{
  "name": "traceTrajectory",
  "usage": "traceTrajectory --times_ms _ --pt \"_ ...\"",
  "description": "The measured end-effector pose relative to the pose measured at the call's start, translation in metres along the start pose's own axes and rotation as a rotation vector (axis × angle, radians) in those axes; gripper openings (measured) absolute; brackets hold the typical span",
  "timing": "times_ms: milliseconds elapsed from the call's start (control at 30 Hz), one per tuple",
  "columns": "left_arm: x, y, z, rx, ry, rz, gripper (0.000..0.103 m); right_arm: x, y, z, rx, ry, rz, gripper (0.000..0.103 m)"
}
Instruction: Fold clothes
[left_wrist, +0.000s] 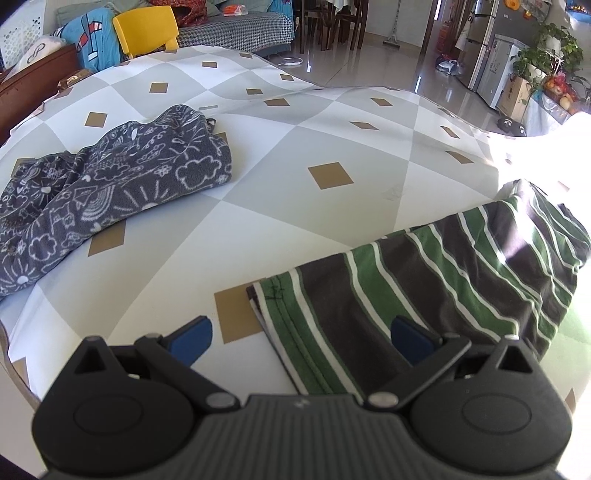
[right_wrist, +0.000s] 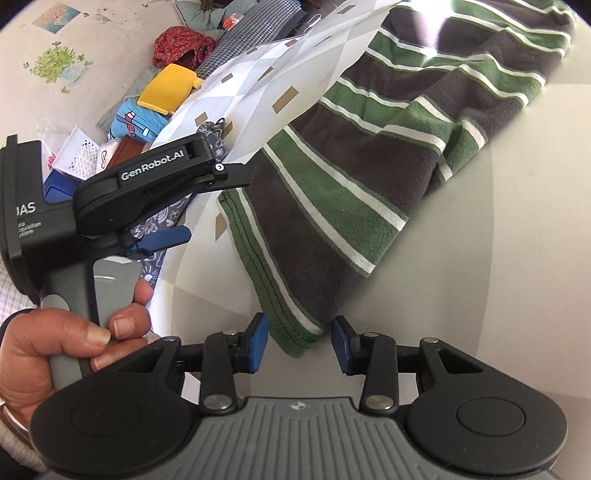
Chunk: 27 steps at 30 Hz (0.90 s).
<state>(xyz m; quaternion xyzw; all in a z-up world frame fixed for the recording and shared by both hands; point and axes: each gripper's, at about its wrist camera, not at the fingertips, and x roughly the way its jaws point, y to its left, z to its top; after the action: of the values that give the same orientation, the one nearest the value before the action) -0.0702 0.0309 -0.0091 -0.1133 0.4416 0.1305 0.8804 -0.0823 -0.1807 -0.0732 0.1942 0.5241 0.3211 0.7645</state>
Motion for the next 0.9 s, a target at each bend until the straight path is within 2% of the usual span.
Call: traceTrajectory --times_ms 67,200,300,533,700,900 --pt "-0.002 0.003 0.0 -0.006 -0.005 0.003 0.103 0.003 0.004 -0.002 -0.023 -0.009 -0.031 0.011" --pt "-0.006 0.009 0.002 -0.017 -0.02 0.016 0.103 0.0 0.018 -0.005 -0.109 -0.048 -0.035 0.007" --pt "-0.007 0.013 0.003 -0.024 -0.024 0.024 0.103 -0.004 0.034 -0.008 -0.207 -0.071 -0.012 0.007" --pt "-0.004 0.011 0.002 -0.013 -0.015 0.028 0.103 -0.001 0.047 -0.012 -0.349 -0.053 -0.019 0.008" --pt "-0.002 0.005 -0.001 0.031 -0.009 0.038 0.103 0.007 0.048 -0.016 -0.373 0.063 0.026 0.018" --pt "-0.001 -0.003 -0.004 0.067 -0.006 0.021 0.103 -0.007 0.048 -0.014 -0.387 0.069 0.009 0.023"
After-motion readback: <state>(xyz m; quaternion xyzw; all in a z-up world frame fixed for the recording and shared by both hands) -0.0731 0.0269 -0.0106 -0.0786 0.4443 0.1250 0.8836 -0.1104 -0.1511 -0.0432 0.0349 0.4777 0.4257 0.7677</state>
